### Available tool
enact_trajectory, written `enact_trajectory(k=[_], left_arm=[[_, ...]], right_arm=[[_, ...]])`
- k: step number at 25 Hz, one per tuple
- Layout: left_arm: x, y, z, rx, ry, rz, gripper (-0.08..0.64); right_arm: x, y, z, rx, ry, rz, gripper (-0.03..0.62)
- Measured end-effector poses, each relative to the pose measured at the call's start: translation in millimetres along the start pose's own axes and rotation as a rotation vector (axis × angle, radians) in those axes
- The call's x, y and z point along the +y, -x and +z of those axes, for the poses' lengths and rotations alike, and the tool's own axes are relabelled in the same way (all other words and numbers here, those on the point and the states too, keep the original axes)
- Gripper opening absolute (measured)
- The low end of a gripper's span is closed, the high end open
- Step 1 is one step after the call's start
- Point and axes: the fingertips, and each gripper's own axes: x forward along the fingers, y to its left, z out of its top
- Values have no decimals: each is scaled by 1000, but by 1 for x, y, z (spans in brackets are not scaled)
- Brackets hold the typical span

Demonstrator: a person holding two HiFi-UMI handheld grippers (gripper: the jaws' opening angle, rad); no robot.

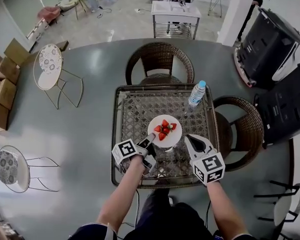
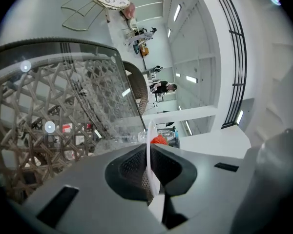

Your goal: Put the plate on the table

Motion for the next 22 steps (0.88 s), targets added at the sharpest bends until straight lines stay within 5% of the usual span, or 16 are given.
enact_trajectory(k=[10, 22], left_arm=[[43, -59, 56, -32, 40, 48, 18], [81, -101, 78, -59, 68, 103, 18]], right_arm=[[-32, -68, -5, 60, -25, -1, 5], [-52, -107, -30, 103, -91, -1, 5]])
